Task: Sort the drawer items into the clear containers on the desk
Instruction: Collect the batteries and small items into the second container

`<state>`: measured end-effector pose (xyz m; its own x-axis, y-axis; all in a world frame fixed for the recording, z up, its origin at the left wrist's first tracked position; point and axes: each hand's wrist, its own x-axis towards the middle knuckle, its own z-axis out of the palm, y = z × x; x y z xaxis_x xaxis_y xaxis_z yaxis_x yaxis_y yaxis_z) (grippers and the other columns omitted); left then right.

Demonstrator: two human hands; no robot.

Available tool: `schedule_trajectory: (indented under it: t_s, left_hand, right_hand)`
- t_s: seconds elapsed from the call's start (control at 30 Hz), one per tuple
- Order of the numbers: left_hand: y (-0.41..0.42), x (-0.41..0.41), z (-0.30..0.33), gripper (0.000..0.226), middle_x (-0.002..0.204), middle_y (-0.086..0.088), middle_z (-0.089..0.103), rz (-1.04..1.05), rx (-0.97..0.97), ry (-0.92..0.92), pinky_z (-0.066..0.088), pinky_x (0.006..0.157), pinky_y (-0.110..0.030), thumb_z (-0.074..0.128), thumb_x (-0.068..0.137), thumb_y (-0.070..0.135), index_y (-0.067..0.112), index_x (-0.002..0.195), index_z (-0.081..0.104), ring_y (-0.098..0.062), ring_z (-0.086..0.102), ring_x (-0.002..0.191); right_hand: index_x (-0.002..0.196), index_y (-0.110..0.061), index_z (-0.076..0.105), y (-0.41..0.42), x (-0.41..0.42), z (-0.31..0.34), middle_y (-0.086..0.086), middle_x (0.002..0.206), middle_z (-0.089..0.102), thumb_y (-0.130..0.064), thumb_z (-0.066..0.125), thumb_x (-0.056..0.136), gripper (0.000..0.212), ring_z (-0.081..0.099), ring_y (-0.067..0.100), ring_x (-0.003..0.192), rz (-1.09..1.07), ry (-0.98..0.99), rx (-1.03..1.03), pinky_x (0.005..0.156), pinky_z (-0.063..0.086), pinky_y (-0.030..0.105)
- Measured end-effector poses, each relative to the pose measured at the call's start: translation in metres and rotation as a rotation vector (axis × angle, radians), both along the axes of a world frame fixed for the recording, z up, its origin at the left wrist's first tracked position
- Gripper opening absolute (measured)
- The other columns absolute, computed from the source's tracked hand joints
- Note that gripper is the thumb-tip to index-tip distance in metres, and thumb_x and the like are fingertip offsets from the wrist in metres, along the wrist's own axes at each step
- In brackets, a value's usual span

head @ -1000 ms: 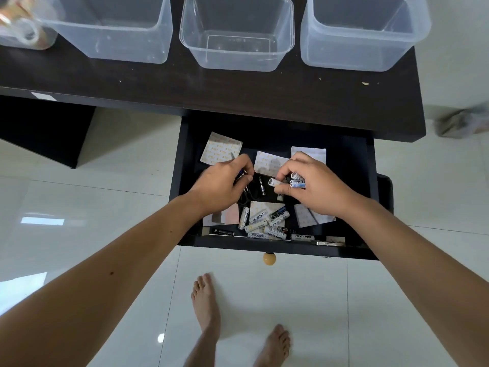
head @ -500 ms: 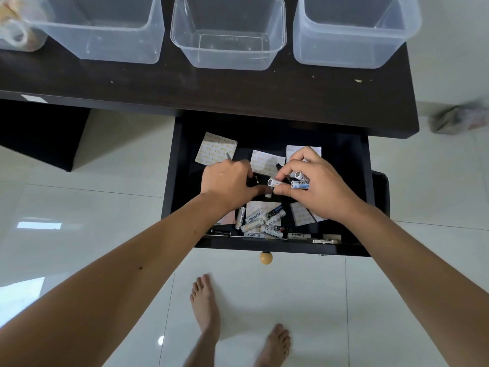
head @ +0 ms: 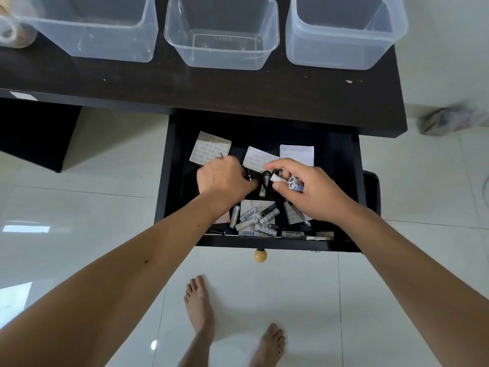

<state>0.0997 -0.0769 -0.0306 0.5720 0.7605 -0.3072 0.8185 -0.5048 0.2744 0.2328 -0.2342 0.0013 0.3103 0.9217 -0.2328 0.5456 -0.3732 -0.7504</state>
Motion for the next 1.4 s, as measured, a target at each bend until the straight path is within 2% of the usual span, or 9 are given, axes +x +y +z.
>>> schedule_trajectory:
  t_s: [0.2,0.37,0.53,0.63,0.77,1.03,1.23,1.33,1.4]
  left_hand:
    - [0.002,-0.004,0.008,0.030,0.076,0.010,0.072,0.060,-0.131,-0.072,0.050,0.065,-0.027,0.075,0.081,0.058,0.027,0.082,0.078,-0.015,0.070,0.078]
    - [0.013,-0.020,0.013,0.019,0.068,0.008,0.064,0.141,-0.480,-0.351,0.052,0.057,-0.029,0.075,0.084,0.043,0.026,0.083,0.068,-0.010,0.061,0.058]
    - [0.019,-0.033,0.017,0.016,0.059,0.003,0.046,0.217,-0.845,-0.530,0.035,0.043,-0.022,0.070,0.093,0.016,0.013,0.083,0.058,-0.009,0.040,0.046]
    - [0.021,-0.039,0.016,0.012,0.056,0.006,0.045,0.239,-0.999,-0.574,0.026,0.042,-0.020,0.065,0.097,0.008,0.010,0.089,0.056,-0.009,0.031,0.047]
    - [0.022,-0.046,0.009,0.012,0.063,0.006,0.050,0.204,-1.018,-0.632,0.030,0.047,-0.020,0.058,0.100,0.004,0.009,0.108,0.065,-0.012,0.034,0.056]
    - [0.023,-0.052,0.007,0.034,0.066,-0.004,0.049,0.068,-0.957,-0.626,0.046,0.057,-0.027,0.057,0.103,0.007,0.029,0.124,0.071,-0.015,0.046,0.059]
    - [0.022,-0.051,0.009,0.032,0.071,-0.014,0.056,0.066,-0.968,-0.674,0.052,0.057,-0.030,0.061,0.102,0.004,0.023,0.125,0.072,-0.024,0.059,0.062]
    - [0.024,-0.051,0.007,0.030,0.075,-0.011,0.060,0.092,-0.996,-0.693,0.052,0.066,-0.038,0.064,0.101,0.005,0.023,0.123,0.073,-0.023,0.064,0.064]
    - [0.024,-0.051,0.008,0.030,0.071,-0.011,0.057,0.121,-1.027,-0.709,0.052,0.056,-0.027,0.063,0.101,0.002,0.020,0.123,0.073,-0.017,0.059,0.058]
  right_hand:
    - [0.099,-0.037,0.070,-0.002,-0.001,-0.002,-0.010,0.085,0.068,-0.034,0.077,0.095,0.008,0.062,0.011,0.071,-0.065,0.042,-0.020,0.069,0.051,0.031]
    - [0.084,-0.023,0.067,0.004,0.001,-0.009,-0.011,0.059,0.067,-0.031,0.087,0.087,0.022,0.064,0.011,0.048,-0.103,0.081,-0.092,0.055,0.054,0.029]
    - [0.088,-0.032,0.065,0.017,0.005,-0.017,-0.010,0.087,0.069,-0.038,0.081,0.091,0.018,0.064,0.017,0.073,0.068,-0.137,-0.135,0.062,0.049,0.038]
    - [0.106,-0.040,0.068,0.025,0.005,-0.022,-0.013,0.102,0.072,-0.029,0.073,0.098,0.014,0.066,0.012,0.092,0.205,-0.209,-0.189,0.074,0.054,0.036]
    - [0.119,-0.045,0.072,0.033,0.009,-0.026,-0.012,0.124,0.074,-0.026,0.075,0.096,0.031,0.065,0.013,0.119,0.252,-0.213,-0.265,0.097,0.056,0.039]
    - [0.120,-0.042,0.073,0.034,0.006,-0.027,-0.012,0.124,0.073,-0.024,0.076,0.096,0.030,0.065,0.016,0.118,0.319,-0.325,-0.250,0.096,0.056,0.040]
    - [0.120,-0.036,0.071,0.031,0.007,-0.025,-0.011,0.119,0.069,-0.029,0.070,0.101,0.020,0.064,0.018,0.112,0.363,-0.373,-0.198,0.090,0.056,0.042]
    - [0.117,-0.037,0.069,0.027,0.007,-0.026,-0.012,0.114,0.067,-0.035,0.066,0.103,0.015,0.061,0.016,0.110,0.334,-0.309,-0.181,0.091,0.054,0.040]
    - [0.111,-0.038,0.070,0.024,0.006,-0.028,-0.014,0.112,0.067,-0.037,0.069,0.101,0.010,0.061,0.012,0.109,0.240,-0.178,-0.125,0.095,0.052,0.037]
